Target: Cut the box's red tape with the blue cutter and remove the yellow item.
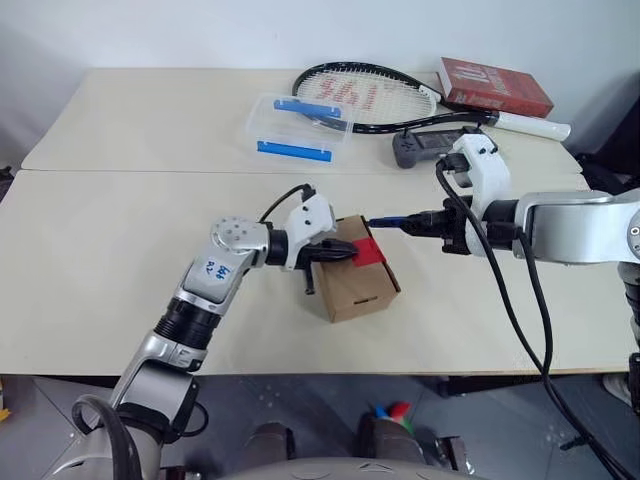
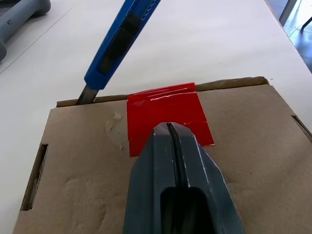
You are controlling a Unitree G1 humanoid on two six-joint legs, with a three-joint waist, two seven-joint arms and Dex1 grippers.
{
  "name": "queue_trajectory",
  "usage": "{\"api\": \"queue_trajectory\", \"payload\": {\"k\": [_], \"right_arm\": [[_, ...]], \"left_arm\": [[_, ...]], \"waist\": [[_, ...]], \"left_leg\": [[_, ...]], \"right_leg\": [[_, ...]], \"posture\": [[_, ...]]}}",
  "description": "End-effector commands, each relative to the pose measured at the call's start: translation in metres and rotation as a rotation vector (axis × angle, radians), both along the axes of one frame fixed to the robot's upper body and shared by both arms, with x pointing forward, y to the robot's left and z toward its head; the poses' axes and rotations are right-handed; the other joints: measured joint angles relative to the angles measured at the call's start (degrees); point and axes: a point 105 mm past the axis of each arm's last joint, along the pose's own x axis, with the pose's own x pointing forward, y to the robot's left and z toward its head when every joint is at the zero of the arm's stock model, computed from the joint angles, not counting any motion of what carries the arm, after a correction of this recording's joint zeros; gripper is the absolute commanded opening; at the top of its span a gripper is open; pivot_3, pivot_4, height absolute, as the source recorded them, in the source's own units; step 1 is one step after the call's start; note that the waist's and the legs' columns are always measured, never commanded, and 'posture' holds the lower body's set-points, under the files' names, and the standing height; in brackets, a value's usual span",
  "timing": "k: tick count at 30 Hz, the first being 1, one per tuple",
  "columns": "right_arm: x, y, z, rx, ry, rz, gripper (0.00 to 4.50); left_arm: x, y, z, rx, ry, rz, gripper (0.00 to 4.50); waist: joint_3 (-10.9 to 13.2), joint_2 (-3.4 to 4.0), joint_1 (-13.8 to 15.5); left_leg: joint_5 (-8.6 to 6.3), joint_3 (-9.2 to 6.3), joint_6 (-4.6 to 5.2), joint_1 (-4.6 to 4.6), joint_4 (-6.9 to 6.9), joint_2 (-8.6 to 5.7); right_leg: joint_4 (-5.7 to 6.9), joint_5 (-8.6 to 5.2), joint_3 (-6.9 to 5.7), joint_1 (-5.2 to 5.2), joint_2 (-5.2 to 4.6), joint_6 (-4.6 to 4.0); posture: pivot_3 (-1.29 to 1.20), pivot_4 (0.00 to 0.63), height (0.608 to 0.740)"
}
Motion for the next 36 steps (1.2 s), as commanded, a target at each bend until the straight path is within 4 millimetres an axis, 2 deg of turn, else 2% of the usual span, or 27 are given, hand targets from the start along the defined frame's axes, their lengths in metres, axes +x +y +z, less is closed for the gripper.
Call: {"api": "queue_trajectory", "payload": {"k": [1, 7, 24, 29, 36], "right_arm": [[-0.007, 0.006, 0.006, 0.018, -0.008, 0.069, 0.18], [-0.019, -0.001, -0.002, -0.019, 0.034, 0.133, 0.18], [-0.032, -0.009, -0.002, -0.013, 0.105, 0.224, 0.18], [-0.048, -0.013, -0.001, -0.043, 0.175, 0.315, 0.18], [-0.071, -0.029, -0.001, -0.094, 0.312, 0.374, 0.18]], "left_arm": [[-0.006, -0.003, -0.029, 0.067, 0.073, -0.003, 0.00], [-0.006, -0.004, -0.034, 0.068, 0.083, 0.003, 0.00], [-0.009, -0.007, -0.042, 0.079, 0.107, -0.002, 0.00], [-0.008, -0.006, -0.043, 0.082, 0.110, 0.002, 0.00], [-0.007, -0.005, -0.043, 0.086, 0.114, 0.006, 0.00]], "waist": [[0.00, 0.00, 0.03], [-0.01, 0.00, 0.17], [-0.02, 0.00, 0.22], [-0.03, 0.01, 0.43], [-0.04, 0.02, 0.57]], "left_leg": [[0.00, 0.00, 0.00, 0.00, 0.00, 0.00], [-0.01, -0.01, 0.01, 0.00, -0.02, 0.00], [-0.01, 0.00, 0.02, 0.00, -0.02, 0.00], [-0.02, -0.01, 0.03, 0.00, -0.06, 0.00], [-0.05, -0.01, 0.06, 0.00, -0.09, 0.00]], "right_leg": [[0.00, 0.00, 0.00, 0.00, 0.00, 0.00], [-0.02, 0.01, 0.00, 0.00, 0.00, 0.01], [-0.05, 0.01, 0.00, 0.01, 0.00, 0.01], [-0.11, 0.01, -0.01, 0.01, 0.00, 0.01], [-0.19, 0.01, 0.00, 0.02, 0.00, 0.01]], "posture": [[0.00, 0.150, 0.740], [0.00, 0.150, 0.740], [0.00, 0.150, 0.740], [0.00, 0.150, 0.740], [0.00, 0.150, 0.740]]}}
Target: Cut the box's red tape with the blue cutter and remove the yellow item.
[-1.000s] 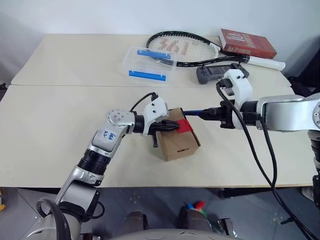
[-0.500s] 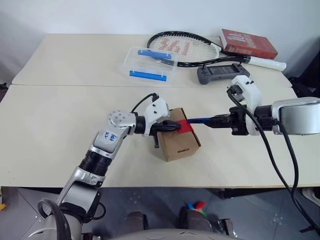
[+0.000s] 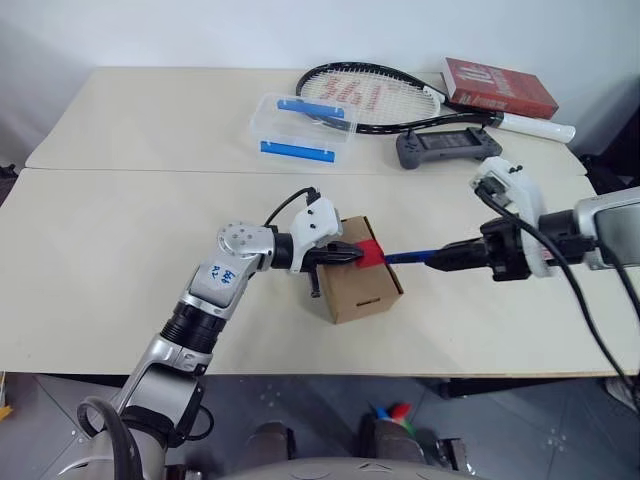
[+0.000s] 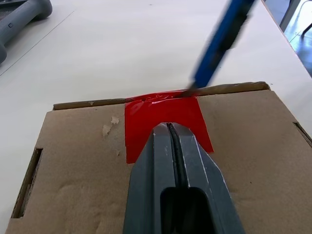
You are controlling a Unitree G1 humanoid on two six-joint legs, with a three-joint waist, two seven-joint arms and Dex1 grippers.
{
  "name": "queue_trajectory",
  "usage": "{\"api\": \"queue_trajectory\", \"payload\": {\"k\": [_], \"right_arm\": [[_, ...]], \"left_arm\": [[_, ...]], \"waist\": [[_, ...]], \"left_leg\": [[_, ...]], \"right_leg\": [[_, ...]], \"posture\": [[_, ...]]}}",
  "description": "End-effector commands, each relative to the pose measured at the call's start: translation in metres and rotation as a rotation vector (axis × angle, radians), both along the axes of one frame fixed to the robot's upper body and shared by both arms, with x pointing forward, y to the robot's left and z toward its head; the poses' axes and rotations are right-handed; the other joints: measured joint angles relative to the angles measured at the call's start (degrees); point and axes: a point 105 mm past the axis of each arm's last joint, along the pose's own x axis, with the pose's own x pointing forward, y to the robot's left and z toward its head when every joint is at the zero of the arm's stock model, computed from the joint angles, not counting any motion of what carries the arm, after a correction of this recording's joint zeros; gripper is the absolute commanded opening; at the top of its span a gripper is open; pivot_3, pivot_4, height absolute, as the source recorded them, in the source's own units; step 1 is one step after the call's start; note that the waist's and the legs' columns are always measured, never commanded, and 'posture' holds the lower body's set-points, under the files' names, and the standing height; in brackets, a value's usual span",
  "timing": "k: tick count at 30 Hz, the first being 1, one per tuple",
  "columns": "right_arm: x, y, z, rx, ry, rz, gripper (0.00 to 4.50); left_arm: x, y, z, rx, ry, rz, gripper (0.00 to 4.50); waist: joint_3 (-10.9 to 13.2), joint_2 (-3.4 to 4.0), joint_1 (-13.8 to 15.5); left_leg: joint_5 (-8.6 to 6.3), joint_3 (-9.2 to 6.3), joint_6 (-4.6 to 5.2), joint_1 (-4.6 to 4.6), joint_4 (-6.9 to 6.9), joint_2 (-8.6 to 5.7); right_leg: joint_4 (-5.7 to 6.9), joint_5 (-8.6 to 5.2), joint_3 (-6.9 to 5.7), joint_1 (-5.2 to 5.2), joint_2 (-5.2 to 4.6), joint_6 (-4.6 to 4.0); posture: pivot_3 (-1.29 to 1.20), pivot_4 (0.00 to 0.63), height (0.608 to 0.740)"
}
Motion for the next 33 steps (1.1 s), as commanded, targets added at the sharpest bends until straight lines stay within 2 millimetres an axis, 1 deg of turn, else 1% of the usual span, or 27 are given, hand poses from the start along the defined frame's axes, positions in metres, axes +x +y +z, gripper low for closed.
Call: {"api": "queue_trajectory", "payload": {"k": [1, 4, 6, 8, 10, 12, 14, 16, 17, 19, 20, 21, 22, 23, 24, 26, 28, 29, 30, 32, 33], "right_arm": [[-0.022, 0.005, 0.002, 0.019, 0.088, 0.107, 0.18], [-0.030, 0.001, 0.004, 0.010, 0.118, 0.115, 0.18], [-0.042, -0.007, 0.008, 0.008, 0.143, 0.110, 0.18], [-0.047, -0.015, 0.014, 0.014, 0.135, 0.083, 0.18], [-0.044, -0.025, 0.026, 0.028, 0.072, 0.017, 0.18], [-0.045, -0.028, 0.038, 0.051, 0.025, 0.004, 0.18], [-0.050, -0.033, 0.053, 0.110, 0.013, -0.005, 0.18], [-0.044, -0.049, 0.068, 0.156, -0.036, -0.094, 0.18], [-0.038, -0.057, 0.071, 0.173, -0.063, -0.147, 0.18], [-0.021, -0.076, 0.074, 0.261, -0.109, -0.256, 0.18], [-0.006, -0.091, 0.072, 0.293, -0.177, -0.330, 0.18], [0.004, -0.104, 0.065, 0.316, -0.231, -0.391, 0.18], [0.010, -0.115, 0.054, 0.311, -0.274, -0.439, 0.18], [0.016, -0.123, 0.043, 0.286, -0.333, -0.465, 0.18], [0.020, -0.129, 0.034, 0.285, -0.408, -0.474, 0.18], [0.036, -0.157, 0.004, 0.225, -0.585, -0.566, 0.18], [0.043, -0.177, -0.033, 0.056, -0.654, -0.592, 0.18], [0.046, -0.180, -0.043, 0.024, -0.695, -0.586, 0.18], [0.050, -0.180, -0.055, 0.003, -0.708, -0.565, 0.18], [0.056, -0.178, -0.070, -0.019, -0.741, -0.535, 0.18], [0.059, -0.176, -0.078, 0.008, -0.725, -0.538, 0.18]], "left_arm": [[-0.005, 0.001, -0.038, 0.102, 0.107, 0.006, 0.00], [-0.005, 0.001, -0.038, 0.104, 0.107, 0.004, 0.00], [-0.004, 0.001, -0.037, 0.104, 0.105, 0.005, 0.00], [-0.003, 0.002, -0.036, 0.103, 0.101, 0.007, 0.00], [-0.003, 0.005, -0.032, 0.094, 0.089, 0.002, 0.00], [-0.002, 0.008, -0.029, 0.087, 0.078, -0.003, 0.00], [-0.002, 0.011, -0.024, 0.085, 0.067, -0.008, 0.00], [0.000, 0.016, -0.015, 0.074, 0.042, -0.021, 0.00], [0.001, 0.017, -0.010, 0.060, 0.030, -0.031, 0.00], [0.001, 0.018, 0.002, 0.022, 0.014, -0.052, 0.00], [0.001, 0.020, 0.010, 0.000, -0.003, -0.067, 0.00], [0.001, 0.021, 0.018, -0.020, -0.018, -0.075, 0.00], [0.001, 0.024, 0.024, -0.034, -0.031, -0.082, 0.00], [0.000, 0.027, 0.029, -0.050, -0.039, -0.086, 0.00], [0.000, 0.031, 0.034, -0.065, -0.044, -0.086, 0.00], [0.000, 0.045, 0.041, -0.082, -0.053, -0.070, 0.00], [0.001, 0.061, 0.043, -0.076, -0.054, -0.041, 0.00], [0.001, 0.068, 0.042, -0.068, -0.048, -0.026, 0.00], [0.000, 0.077, 0.040, -0.054, -0.040, -0.005, 0.00], [-0.001, 0.089, 0.035, -0.029, -0.027, 0.026, 0.00], [-0.003, 0.096, 0.032, -0.016, -0.018, 0.043, 0.00]], "waist": [[0.00, 0.00, 0.00], [-0.01, 0.02, 0.03], [-0.03, 0.06, 0.40], [-0.03, 0.08, 0.85], [-0.03, 0.08, 0.94], [-0.03, 0.07, 0.87], [-0.03, 0.08, 0.83], [-0.03, 0.08, 0.70], [-0.03, 0.08, 0.69], [-0.03, 0.05, 0.59], [-0.12, -0.30, 0.47], [-0.11, -0.33, 0.46], [-0.11, -0.31, 0.49], [-0.17, -0.53, 0.65], [-0.17, -0.53, 0.80], [-0.15, -0.43, 1.16], [-0.13, -0.29, 1.06], [-0.11, -0.13, 0.96], [-0.11, -0.09, 0.59], [-0.10, 0.03, -0.06], [-0.10, 0.03, -0.54]], "left_leg": [[0.00, 0.00, 0.00, 0.00, 0.00, 0.00], [-0.01, 0.00, 0.01, 0.00, 0.02, 0.00], [-0.01, 0.00, 0.00, -0.01, 0.02, 0.00], [-0.03, -0.01, 0.01, -0.03, -0.01, 0.00], [-0.05, -0.02, 0.03, -0.04, -0.01, 0.00], [-0.07, 0.04, 0.06, -0.05, 0.02, -0.01], [-0.07, 0.06, 0.06, -0.04, 0.04, 0.00], [-0.07, 0.07, 0.06, -0.03, 0.05, 0.01], [-0.07, 0.08, 0.06, -0.03, 0.06, 0.01], [-0.06, 0.14, 0.06, -0.03, 0.12, 0.03], [-0.06, 0.21, 0.07, -0.03, 0.16, 0.03], [-0.06, 0.25, 0.07, -0.01, 0.20, 0.10], [-0.06, 0.25, 0.07, -0.02, 0.24, 0.11], [-0.02, 0.33, 0.11, -0.08, 0.19, 0.09], [-0.04, 0.26, 0.08, -0.06, 0.27, 0.16], [-0.03, 0.28, 0.08, -0.15, 0.28, 0.15], [-0.03, 0.28, 0.07, -0.17, 0.22, 0.12], [-0.03, 0.32, 0.07, -0.17, 0.19, 0.08], [-0.03, 0.36, 0.08, -0.17, 0.19, 0.05], [-0.02, 0.45, 0.09, -0.11, 0.11, 0.04], [-0.02, 0.47, 0.08, -0.07, 0.10, 0.05]], "right_leg": [[-0.01, 0.00, 0.01, 0.00, 0.00, 0.00], [-0.01, 0.00, 0.02, -0.01, 0.00, 0.00], [-0.02, 0.00, 0.02, -0.01, 0.00, -0.01], [-0.05, 0.00, 0.01, -0.03, 0.00, -0.01], [-0.08, 0.00, 0.00, -0.02, 0.00, -0.01], [-0.11, 0.01, 0.02, -0.03, -0.01, -0.01], [-0.08, 0.01, 0.02, -0.03, -0.01, -0.02], [-0.06, 0.01, 0.03, -0.04, 0.00, -0.02], [-0.05, 0.02, 0.04, -0.03, 0.00, -0.03], [-0.06, 0.08, 0.02, -0.01, 0.00, -0.12], [-0.05, 0.09, 0.04, -0.02, -0.01, -0.11], [-0.03, 0.15, 0.03, 0.00, 0.02, -0.10], [-0.01, 0.15, 0.01, -0.01, 0.02, -0.10], [-0.07, 0.23, 0.08, -0.08, 0.02, -0.07], [0.05, 0.26, -0.05, -0.05, 0.04, -0.05], [0.06, 0.28, -0.06, -0.15, 0.04, 0.00], [0.03, 0.30, -0.06, -0.19, 0.05, 0.03], [-0.02, 0.31, -0.02, -0.20, 0.04, 0.05], [-0.03, 0.32, 0.01, -0.21, 0.03, 0.07], [-0.05, 0.32, 0.06, -0.23, 0.03, 0.08], [-0.03, 0.32, 0.08, -0.22, 0.03, 0.08]], "posture": [[0.00, 0.150, 0.740], [0.00, 0.150, 0.740], [0.00, 0.150, 0.740], [0.00, 0.150, 0.740], [0.00, 0.150, 0.740], [0.00, 0.150, 0.740], [0.00, 0.150, 0.740], [0.00, 0.150, 0.740], [0.00, 0.150, 0.740], [0.00, 0.150, 0.740], [0.00, 0.150, 0.740], [0.00, 0.150, 0.740], [0.00, 0.150, 0.740], [0.00, 0.150, 0.740], [0.00, 0.150, 0.740], [0.00, 0.150, 0.740], [0.00, 0.150, 0.740], [0.00, 0.150, 0.740], [0.00, 0.150, 0.740], [0.00, 0.150, 0.740], [0.00, 0.150, 0.740]]}}
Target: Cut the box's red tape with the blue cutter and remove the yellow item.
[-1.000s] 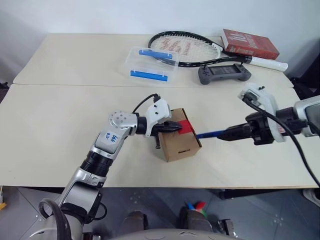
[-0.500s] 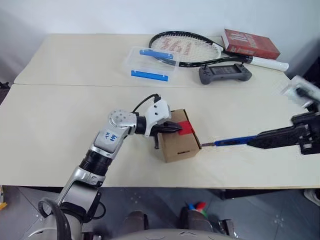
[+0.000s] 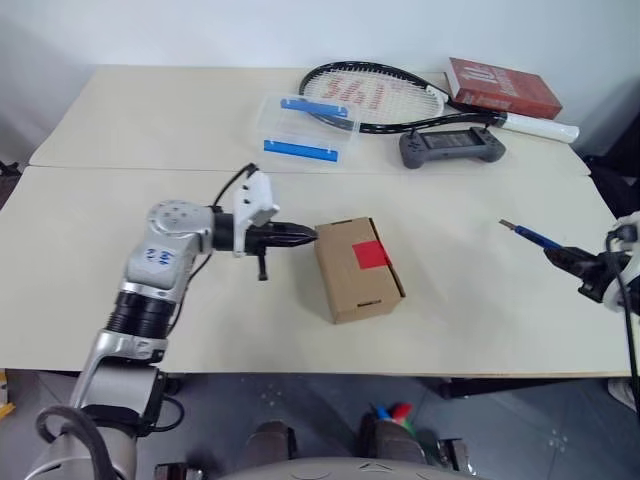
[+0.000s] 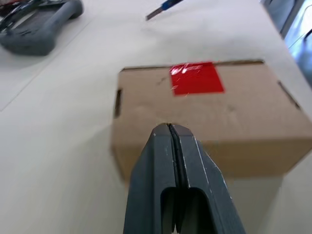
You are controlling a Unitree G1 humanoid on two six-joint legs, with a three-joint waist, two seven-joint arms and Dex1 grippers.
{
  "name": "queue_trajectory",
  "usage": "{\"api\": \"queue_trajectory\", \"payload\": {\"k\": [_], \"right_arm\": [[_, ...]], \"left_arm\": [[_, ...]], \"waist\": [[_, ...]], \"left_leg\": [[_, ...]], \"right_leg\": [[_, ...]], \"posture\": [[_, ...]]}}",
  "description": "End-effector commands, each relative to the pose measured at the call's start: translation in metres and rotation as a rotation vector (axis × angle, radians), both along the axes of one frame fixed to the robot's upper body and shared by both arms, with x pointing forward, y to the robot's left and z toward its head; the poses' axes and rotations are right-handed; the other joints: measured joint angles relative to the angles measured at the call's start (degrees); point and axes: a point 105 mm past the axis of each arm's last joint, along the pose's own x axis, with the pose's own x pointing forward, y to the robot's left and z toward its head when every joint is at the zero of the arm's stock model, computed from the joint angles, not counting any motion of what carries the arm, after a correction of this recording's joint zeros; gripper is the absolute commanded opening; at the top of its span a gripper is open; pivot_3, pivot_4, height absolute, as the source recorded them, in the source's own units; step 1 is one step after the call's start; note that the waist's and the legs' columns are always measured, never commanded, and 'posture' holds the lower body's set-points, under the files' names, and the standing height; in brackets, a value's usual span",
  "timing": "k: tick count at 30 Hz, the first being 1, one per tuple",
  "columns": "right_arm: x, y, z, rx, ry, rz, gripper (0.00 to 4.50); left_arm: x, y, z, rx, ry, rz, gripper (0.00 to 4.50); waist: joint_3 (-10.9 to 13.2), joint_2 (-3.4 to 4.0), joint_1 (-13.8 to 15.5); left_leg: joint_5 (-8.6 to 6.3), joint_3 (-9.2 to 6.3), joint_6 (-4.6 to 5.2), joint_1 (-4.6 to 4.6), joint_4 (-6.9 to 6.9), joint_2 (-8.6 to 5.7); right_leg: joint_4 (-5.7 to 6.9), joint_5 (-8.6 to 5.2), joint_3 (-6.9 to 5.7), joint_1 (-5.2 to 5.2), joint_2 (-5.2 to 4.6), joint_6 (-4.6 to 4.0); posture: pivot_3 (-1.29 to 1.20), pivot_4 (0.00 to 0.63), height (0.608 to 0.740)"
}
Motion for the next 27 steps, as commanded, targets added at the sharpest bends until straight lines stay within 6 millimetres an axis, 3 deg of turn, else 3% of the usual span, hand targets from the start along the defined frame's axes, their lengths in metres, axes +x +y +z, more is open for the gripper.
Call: {"api": "queue_trajectory", "payload": {"k": [1, 2, 3, 5, 11, 14, 15, 19, 24, 26, 27], "right_arm": [[0.012, 0.002, 0.002, -0.037, -0.091, 0.040, 0.18], [0.015, 0.001, -0.002, -0.029, -0.097, 0.031, 0.18], [0.015, 0.004, -0.006, -0.010, -0.092, 0.061, 0.90], [0.011, 0.005, -0.009, 0.030, -0.073, 0.110, 1.49], [-0.020, 0.030, 0.048, -0.046, -0.171, 0.429, 3.27], [-0.026, 0.059, 0.067, -0.014, -0.194, 0.559, 3.27], [-0.026, 0.074, 0.065, -0.033, -0.178, 0.612, 3.27], [-0.011, 0.131, 0.031, -0.221, -0.189, 0.743, 2.33], [0.024, 0.165, 0.005, -0.373, -0.292, 0.651, 0.60], [0.024, 0.181, -0.002, -0.360, -0.295, 0.682, 0.03], [0.017, 0.196, -0.008, -0.333, -0.272, 0.747, 0.03]], "left_arm": [[-0.009, 0.013, -0.001, 0.014, 0.000, 0.009, 0.00], [-0.011, 0.017, -0.004, 0.021, 0.012, 0.025, 0.00], [-0.014, 0.022, -0.009, 0.030, 0.026, 0.045, 0.00], [-0.021, 0.027, -0.019, 0.041, 0.050, 0.078, 0.00], [-0.033, 0.034, -0.032, 0.000, 0.104, 0.169, 0.00], [-0.037, 0.036, -0.043, 0.006, 0.148, 0.217, 0.00], [-0.038, 0.036, -0.049, 0.011, 0.179, 0.235, 0.00], [-0.035, 0.027, -0.063, 0.011, 0.243, 0.276, 0.00], [-0.030, 0.001, -0.064, -0.011, 0.254, 0.267, 0.00], [-0.029, -0.005, -0.064, -0.022, 0.258, 0.269, 0.00], [-0.029, -0.010, -0.065, -0.028, 0.261, 0.268, 0.00]], "waist": [[0.02, 0.04, -0.74], [0.04, 0.06, -0.94], [0.04, 0.07, -1.13], [0.08, 0.15, -1.18], [0.25, 0.46, -0.37], [0.23, 0.43, -0.60], [0.23, 0.43, -0.67], [0.16, 0.31, -0.90], [0.17, 0.32, -0.51], [0.17, 0.32, -0.47], [0.17, 0.32, -0.53]], "left_leg": [[0.02, 0.00, -0.02, 0.05, -0.02, 0.00], [0.03, 0.01, -0.03, 0.06, -0.03, 0.01], [0.04, 0.03, -0.04, 0.10, -0.05, 0.02], [0.04, 0.04, -0.05, 0.13, -0.06, 0.05], [0.04, 0.04, -0.04, 0.13, -0.04, 0.04], [0.04, 0.08, -0.05, 0.31, 0.01, 0.05], [0.04, 0.07, -0.05, 0.42, 0.01, 0.08], [0.05, 0.16, -0.07, 0.52, 0.02, 0.10], [0.06, 0.29, -0.07, 0.36, 0.07, 0.05], [0.06, 0.26, -0.07, 0.33, 0.07, 0.03], [0.06, 0.25, -0.07, 0.33, 0.04, 0.03]], "right_leg": [[0.00, 0.00, 0.00, 0.03, 0.01, 0.00], [0.01, 0.00, 0.01, 0.04, 0.01, 0.00], [0.02, 0.00, 0.03, 0.04, 0.02, 0.00], [0.04, 0.00, 0.07, 0.04, 0.04, 0.00], [0.01, 0.00, 0.12, 0.08, 0.03, 0.00], [0.06, 0.00, 0.21, 0.20, 0.05, 0.00], [0.09, 0.00, 0.23, 0.29, 0.07, -0.01], [0.18, 0.00, 0.38, 0.27, 0.11, -0.01], [0.21, 0.01, 0.52, 0.08, 0.09, -0.02], [0.20, 0.01, 0.50, 0.08, 0.09, -0.01], [0.19, 0.01, 0.49, 0.08, 0.10, -0.01]], "posture": [[0.00, 0.150, 0.740], [0.00, 0.150, 0.740], [0.00, 0.150, 0.740], [0.00, 0.150, 0.740], [0.00, 0.150, 0.740], [0.00, 0.150, 0.740], [0.00, 0.150, 0.740], [0.00, 0.150, 0.740], [0.00, 0.150, 0.740], [0.00, 0.150, 0.740], [0.00, 0.150, 0.740]]}}
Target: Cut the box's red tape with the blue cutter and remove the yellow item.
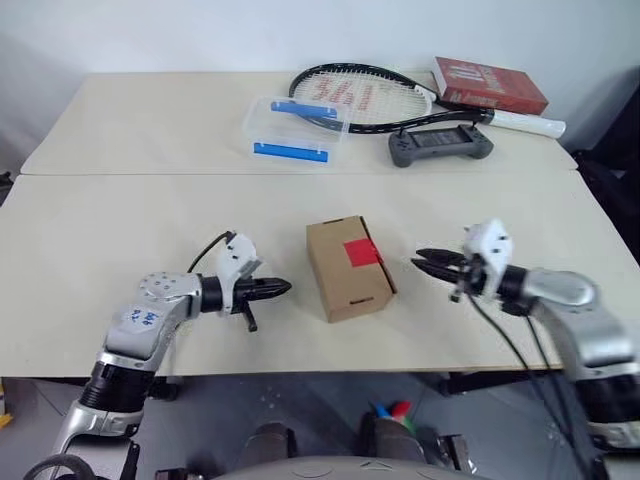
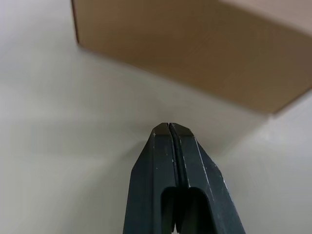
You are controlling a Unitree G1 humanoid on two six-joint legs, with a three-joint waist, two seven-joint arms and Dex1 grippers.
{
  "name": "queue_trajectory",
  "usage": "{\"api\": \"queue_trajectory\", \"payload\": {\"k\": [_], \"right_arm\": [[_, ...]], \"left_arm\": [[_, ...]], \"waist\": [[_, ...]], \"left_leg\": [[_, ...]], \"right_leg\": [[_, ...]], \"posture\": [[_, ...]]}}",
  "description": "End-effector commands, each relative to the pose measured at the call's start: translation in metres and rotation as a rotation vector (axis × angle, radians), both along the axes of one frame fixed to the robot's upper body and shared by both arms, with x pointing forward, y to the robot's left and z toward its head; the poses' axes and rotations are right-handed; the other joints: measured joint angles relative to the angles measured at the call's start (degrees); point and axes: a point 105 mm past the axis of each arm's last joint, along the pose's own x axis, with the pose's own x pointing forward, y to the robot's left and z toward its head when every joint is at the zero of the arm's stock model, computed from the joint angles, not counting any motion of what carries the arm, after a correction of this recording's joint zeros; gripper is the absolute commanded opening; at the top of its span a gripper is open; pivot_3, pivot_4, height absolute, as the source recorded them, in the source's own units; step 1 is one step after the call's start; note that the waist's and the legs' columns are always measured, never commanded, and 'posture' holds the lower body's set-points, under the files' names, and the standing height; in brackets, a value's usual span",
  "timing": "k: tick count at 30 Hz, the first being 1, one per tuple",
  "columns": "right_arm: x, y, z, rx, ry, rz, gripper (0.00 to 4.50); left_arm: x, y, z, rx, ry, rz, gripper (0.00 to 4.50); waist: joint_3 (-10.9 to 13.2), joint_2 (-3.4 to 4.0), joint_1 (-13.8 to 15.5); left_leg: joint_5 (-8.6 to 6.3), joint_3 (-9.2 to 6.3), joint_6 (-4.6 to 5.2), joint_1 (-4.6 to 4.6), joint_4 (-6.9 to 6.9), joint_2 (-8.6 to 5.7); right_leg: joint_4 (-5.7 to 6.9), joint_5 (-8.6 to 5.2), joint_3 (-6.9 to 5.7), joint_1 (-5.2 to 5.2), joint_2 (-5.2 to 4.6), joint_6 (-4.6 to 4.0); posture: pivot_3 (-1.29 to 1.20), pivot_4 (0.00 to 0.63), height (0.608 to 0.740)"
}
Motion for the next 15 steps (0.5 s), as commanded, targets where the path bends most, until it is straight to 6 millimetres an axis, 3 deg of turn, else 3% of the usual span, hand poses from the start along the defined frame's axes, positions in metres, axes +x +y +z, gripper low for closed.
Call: {"api": "queue_trajectory", "payload": {"k": [1, 3, 7, 15], "right_arm": [[-0.013, 0.028, -0.005, -0.006, 0.017, 0.107, 0.03], [-0.028, 0.051, -0.006, 0.032, 0.075, 0.214, 0.03], [-0.046, 0.071, -0.006, 0.042, 0.159, 0.302, 0.03], [-0.055, 0.075, -0.020, -0.010, 0.283, 0.306, 0.03]], "left_arm": [[0.000, -0.013, 0.007, -0.014, -0.035, -0.007, 0.00], [-0.004, -0.019, 0.005, -0.016, -0.030, -0.024, 0.00], [-0.007, -0.021, 0.004, -0.015, -0.013, -0.044, 0.00], [-0.016, -0.013, 0.003, 0.014, 0.002, -0.064, 0.00]], "waist": [[0.00, 0.00, -0.19], [0.00, 0.00, -0.35], [0.00, 0.00, -0.35], [0.00, 0.00, -0.33]], "left_leg": [[0.00, 0.00, 0.00, 0.02, -0.06, 0.00], [0.00, -0.01, -0.01, 0.05, -0.16, 0.01], [0.00, 0.00, -0.01, 0.04, -0.11, 0.01], [0.00, 0.01, -0.01, 0.13, -0.04, 0.02]], "right_leg": [[-0.01, 0.00, -0.01, 0.00, 0.00, 0.00], [-0.02, 0.00, -0.05, -0.03, 0.03, 0.00], [-0.01, 0.00, -0.04, -0.02, 0.03, 0.00], [0.04, 0.00, 0.03, 0.03, 0.03, -0.01]], "posture": [[0.00, 0.150, 0.740], [0.00, 0.150, 0.740], [0.00, 0.150, 0.740], [0.00, 0.150, 0.740]]}}
